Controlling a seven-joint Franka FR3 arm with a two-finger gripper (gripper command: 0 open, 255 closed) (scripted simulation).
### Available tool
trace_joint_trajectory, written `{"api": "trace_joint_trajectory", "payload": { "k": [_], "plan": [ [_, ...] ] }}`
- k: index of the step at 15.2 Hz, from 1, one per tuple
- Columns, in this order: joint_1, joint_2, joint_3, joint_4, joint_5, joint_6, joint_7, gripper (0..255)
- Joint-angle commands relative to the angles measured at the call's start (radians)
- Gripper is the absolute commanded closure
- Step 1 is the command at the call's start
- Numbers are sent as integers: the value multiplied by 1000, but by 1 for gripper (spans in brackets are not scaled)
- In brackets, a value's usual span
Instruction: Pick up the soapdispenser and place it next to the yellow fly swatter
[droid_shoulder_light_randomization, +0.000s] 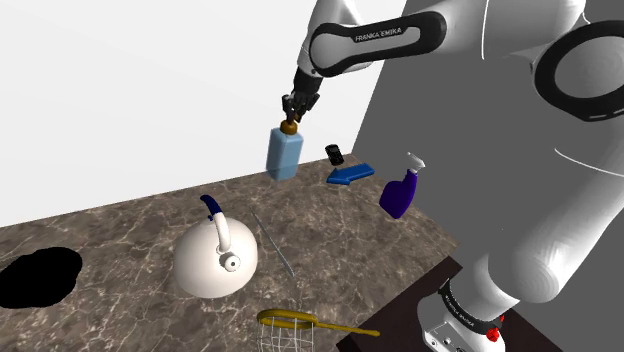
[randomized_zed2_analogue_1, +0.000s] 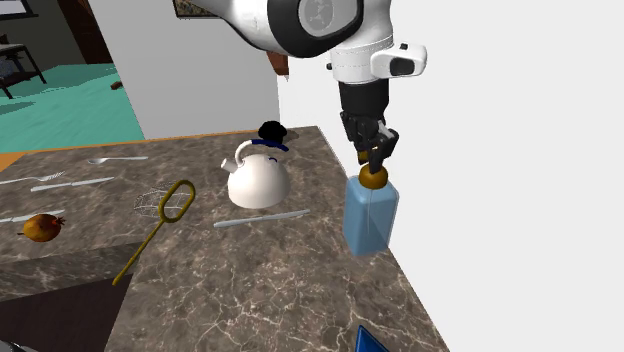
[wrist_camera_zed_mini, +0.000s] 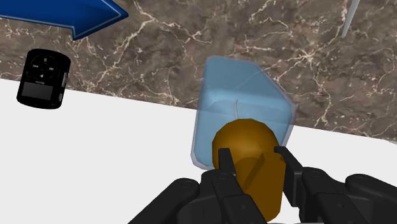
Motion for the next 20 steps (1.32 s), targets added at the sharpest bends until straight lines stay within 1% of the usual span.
{"api": "trace_joint_trajectory", "payload": {
  "k": [1,11,20],
  "plan": [
    [1,-6,1,20,2,-25,-1,255],
    [1,-25,2,130,9,-154,-9,255],
    [2,-24,4,253,11,-275,-14,255]
  ]
}}
